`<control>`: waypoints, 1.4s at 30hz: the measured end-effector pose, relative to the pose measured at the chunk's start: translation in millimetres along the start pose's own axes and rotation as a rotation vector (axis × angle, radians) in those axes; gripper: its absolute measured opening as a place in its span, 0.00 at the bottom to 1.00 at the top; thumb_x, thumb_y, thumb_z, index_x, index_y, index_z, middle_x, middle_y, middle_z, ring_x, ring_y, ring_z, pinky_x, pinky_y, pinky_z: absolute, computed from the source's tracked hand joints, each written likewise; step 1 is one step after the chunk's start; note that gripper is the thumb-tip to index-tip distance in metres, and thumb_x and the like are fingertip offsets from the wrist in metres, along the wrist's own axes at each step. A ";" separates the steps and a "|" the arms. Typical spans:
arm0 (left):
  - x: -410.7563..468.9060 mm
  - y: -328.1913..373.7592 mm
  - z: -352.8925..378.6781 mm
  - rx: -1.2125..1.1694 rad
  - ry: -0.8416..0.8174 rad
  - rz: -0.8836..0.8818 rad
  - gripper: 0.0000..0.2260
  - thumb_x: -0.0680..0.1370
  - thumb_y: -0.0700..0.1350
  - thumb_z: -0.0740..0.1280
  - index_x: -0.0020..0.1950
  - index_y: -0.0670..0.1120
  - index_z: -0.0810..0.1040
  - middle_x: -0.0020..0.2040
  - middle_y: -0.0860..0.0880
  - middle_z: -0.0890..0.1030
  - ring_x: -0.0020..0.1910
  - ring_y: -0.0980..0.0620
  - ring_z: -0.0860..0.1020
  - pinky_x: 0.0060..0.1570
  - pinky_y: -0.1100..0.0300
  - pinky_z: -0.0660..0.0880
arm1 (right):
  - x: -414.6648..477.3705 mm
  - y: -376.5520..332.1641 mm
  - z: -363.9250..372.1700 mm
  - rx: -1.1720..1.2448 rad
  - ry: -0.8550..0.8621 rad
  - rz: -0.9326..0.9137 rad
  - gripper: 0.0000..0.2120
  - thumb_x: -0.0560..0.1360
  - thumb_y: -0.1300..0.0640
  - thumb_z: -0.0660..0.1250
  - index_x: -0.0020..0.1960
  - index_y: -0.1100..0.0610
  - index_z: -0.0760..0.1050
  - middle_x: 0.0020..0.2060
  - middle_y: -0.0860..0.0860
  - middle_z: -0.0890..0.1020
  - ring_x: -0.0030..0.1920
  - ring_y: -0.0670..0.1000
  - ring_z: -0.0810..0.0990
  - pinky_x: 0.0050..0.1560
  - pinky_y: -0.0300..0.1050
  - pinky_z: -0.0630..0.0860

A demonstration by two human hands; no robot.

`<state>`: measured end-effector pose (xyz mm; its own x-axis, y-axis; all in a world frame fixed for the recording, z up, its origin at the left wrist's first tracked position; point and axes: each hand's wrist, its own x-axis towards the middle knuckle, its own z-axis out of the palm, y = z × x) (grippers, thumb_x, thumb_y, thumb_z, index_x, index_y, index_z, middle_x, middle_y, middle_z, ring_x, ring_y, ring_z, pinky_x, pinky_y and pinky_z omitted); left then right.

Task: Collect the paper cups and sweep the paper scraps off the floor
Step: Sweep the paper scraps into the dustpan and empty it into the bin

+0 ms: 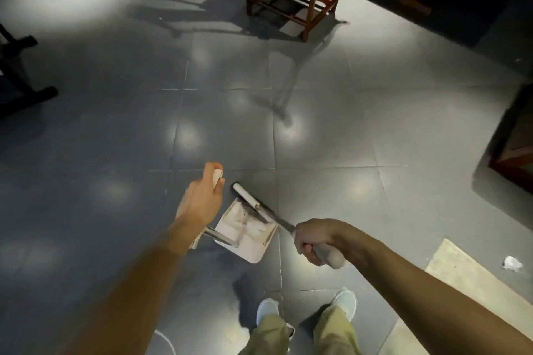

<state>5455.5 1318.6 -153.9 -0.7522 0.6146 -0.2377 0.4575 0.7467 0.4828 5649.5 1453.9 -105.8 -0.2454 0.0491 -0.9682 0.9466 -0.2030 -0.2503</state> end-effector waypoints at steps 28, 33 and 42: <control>267.7 -46.9 -194.2 -0.245 0.521 -0.339 0.03 0.82 0.49 0.55 0.52 0.57 0.62 0.32 0.46 0.74 0.26 0.49 0.74 0.20 0.61 0.68 | 46.4 -471.1 -125.5 -0.161 -0.005 -0.236 0.11 0.76 0.68 0.56 0.36 0.60 0.66 0.15 0.49 0.66 0.13 0.43 0.65 0.15 0.29 0.63; 365.2 -63.2 -232.3 -0.314 0.548 -0.369 0.05 0.82 0.48 0.56 0.54 0.57 0.62 0.34 0.45 0.75 0.28 0.48 0.76 0.22 0.61 0.70 | 95.3 -584.1 -147.0 -0.040 -0.032 -0.327 0.08 0.75 0.68 0.60 0.38 0.60 0.69 0.17 0.49 0.68 0.15 0.42 0.66 0.16 0.31 0.64; 580.0 -118.4 -309.2 -0.318 0.506 -0.377 0.04 0.82 0.48 0.56 0.52 0.58 0.63 0.34 0.48 0.76 0.31 0.50 0.76 0.28 0.56 0.72 | 182.5 -767.8 -185.7 -0.181 0.128 -0.483 0.22 0.75 0.70 0.63 0.68 0.68 0.65 0.25 0.54 0.69 0.19 0.47 0.66 0.18 0.34 0.64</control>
<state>4818.5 1508.0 -88.4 -0.9956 0.0777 -0.0531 0.0202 0.7277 0.6856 4916.7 1800.3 -91.0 -0.6455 0.2161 -0.7326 0.7559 0.0437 -0.6532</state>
